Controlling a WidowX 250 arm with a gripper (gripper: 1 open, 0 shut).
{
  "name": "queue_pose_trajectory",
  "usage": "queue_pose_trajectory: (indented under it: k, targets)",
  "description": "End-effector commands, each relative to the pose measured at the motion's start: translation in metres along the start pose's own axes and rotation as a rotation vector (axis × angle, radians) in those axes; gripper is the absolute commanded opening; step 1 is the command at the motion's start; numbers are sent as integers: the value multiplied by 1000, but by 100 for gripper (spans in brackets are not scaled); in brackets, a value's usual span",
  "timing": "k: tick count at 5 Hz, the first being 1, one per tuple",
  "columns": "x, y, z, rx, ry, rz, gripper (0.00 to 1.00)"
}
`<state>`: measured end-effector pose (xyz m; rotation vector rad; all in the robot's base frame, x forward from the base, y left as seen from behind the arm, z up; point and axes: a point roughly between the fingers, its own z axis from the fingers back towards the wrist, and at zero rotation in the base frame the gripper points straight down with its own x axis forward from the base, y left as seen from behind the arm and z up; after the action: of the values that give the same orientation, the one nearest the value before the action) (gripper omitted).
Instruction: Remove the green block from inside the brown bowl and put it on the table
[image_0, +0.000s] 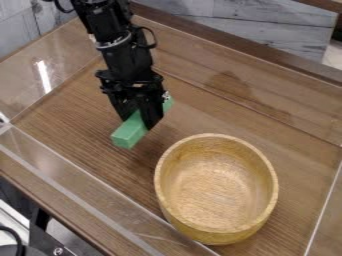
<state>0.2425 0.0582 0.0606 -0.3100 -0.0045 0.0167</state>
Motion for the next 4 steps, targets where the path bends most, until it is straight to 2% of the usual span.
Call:
queue_pose_trajectory:
  k: [1,4]
  targets:
    - [13,5,12,19,-48,-5,0]
    - [19,12,8,15,-36,-3,0]
